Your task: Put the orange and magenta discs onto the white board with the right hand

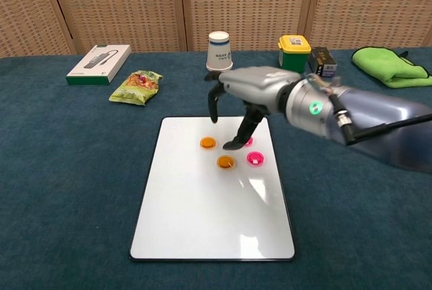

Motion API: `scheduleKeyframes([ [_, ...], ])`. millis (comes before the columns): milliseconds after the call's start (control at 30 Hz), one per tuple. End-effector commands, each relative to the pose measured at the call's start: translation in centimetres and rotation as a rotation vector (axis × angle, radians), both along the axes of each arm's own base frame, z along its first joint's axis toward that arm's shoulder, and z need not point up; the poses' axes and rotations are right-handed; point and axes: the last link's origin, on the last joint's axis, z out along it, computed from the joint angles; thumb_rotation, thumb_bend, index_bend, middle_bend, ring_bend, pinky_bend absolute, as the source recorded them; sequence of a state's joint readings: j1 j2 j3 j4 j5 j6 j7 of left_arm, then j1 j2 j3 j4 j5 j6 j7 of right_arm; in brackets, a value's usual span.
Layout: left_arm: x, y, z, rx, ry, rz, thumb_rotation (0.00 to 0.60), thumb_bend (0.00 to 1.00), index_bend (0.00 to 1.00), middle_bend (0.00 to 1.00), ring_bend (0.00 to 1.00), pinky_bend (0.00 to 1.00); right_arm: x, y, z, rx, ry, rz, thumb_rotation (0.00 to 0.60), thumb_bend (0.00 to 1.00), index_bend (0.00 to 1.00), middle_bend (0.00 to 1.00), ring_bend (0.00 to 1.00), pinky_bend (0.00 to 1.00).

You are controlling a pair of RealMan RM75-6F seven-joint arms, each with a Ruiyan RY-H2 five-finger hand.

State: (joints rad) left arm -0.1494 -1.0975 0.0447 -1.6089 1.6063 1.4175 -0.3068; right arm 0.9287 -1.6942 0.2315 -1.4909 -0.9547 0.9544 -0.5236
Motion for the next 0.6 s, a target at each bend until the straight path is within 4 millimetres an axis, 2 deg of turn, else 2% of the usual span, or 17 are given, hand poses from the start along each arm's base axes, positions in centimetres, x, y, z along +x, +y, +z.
scheduleKeyframes([
  [33,0.0,0.0,0.0,0.003,-0.002,-0.004,0.6,0.0,0.0,0.0,0.0,0.0,-2.6,0.7,4.6,-0.096,-0.031,0.01,0.6,0.22,0.17,0.0,0.0,0.01],
  [67,0.1,0.0,0.0,0.006,-0.002,-0.006,0.6,0.0,0.0,0.0,0.0,0.0,-3.5,0.9,5.6,-0.123,-0.031,0.009,0.6,0.2,0.1,0.0,0.0,0.01],
  [167,0.1,0.0,0.1,0.014,-0.001,-0.014,0.6,0.0,0.0,0.0,0.0,0.0,-6.6,1.5,8.4,-0.208,-0.024,0.003,0.6,0.14,0.0,0.0,0.0,0.01],
  [300,0.2,0.0,0.1,0.039,0.008,-0.031,0.6,0.0,0.0,0.0,0.0,0.0,-12.4,3.3,12.7,-0.35,-0.005,-0.026,0.6,0.06,0.0,0.0,0.0,0.01],
  [367,0.2,0.1,0.1,0.059,0.017,-0.038,0.6,0.0,0.0,0.0,0.0,0.0,-15.5,4.8,14.6,-0.412,0.005,-0.061,0.6,0.02,0.0,0.0,0.0,0.01],
  [500,0.2,0.0,0.1,0.092,0.028,-0.049,0.6,0.0,0.0,0.0,0.0,0.0,-20.4,7.8,16.8,-0.482,0.024,-0.143,0.6,0.0,0.0,0.0,0.0,0.01],
  [533,0.2,-0.1,0.1,0.103,0.031,-0.056,0.6,0.0,0.0,0.0,0.0,0.0,-22.1,8.9,17.4,-0.505,0.037,-0.185,0.6,0.0,0.0,0.0,0.0,0.01],
  [600,0.2,-0.2,0.1,0.113,0.035,-0.063,0.6,0.0,0.0,0.0,0.0,0.0,-23.2,9.9,17.8,-0.523,0.029,-0.202,0.6,0.0,0.0,0.0,0.0,0.01],
])
